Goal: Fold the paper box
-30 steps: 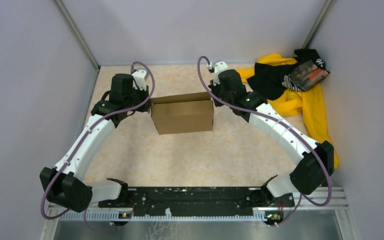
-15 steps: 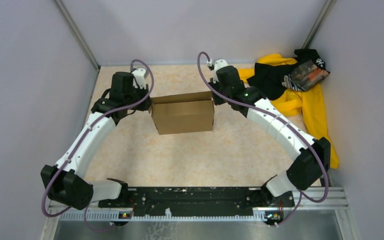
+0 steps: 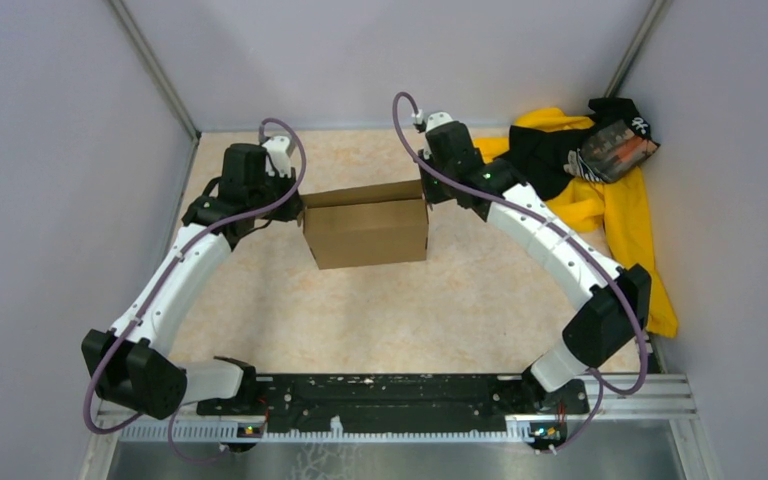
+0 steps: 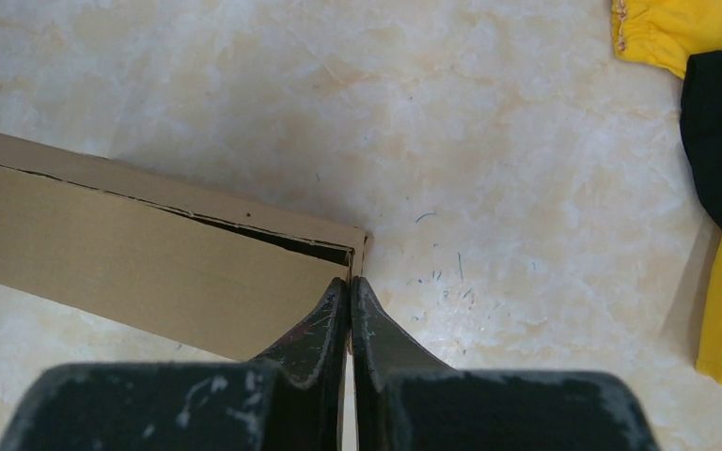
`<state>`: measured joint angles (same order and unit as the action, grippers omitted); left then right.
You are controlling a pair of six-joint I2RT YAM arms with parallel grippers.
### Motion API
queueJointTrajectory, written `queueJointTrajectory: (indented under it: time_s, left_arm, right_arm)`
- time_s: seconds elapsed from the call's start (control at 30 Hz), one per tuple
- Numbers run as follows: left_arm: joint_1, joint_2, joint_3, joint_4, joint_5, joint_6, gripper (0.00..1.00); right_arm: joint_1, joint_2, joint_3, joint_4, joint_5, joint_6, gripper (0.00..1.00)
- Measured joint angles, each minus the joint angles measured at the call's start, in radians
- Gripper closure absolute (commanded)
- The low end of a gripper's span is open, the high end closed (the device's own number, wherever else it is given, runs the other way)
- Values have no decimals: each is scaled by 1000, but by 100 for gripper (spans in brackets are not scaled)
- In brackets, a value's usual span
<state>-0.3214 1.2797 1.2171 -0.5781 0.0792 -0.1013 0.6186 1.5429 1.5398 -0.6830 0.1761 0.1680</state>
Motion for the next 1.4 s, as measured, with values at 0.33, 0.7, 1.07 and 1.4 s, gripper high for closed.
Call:
queueJointTrajectory:
  time_s: [0.33, 0.7, 1.07, 1.4]
  left_arm:
    - [3, 0, 0, 1, 0, -12, 85]
    - [3, 0, 0, 1, 2, -26, 86]
    - [3, 0, 0, 2, 5, -31, 86]
    - [3, 1, 0, 2, 7, -34, 86]
  right_arm:
    - [0, 37, 63, -62, -2, 37, 100]
    - [0, 55, 85, -92, 2, 79, 100]
    - [0, 61, 99, -117, 3, 117, 100]
    - [0, 63, 100, -118, 7, 142, 100]
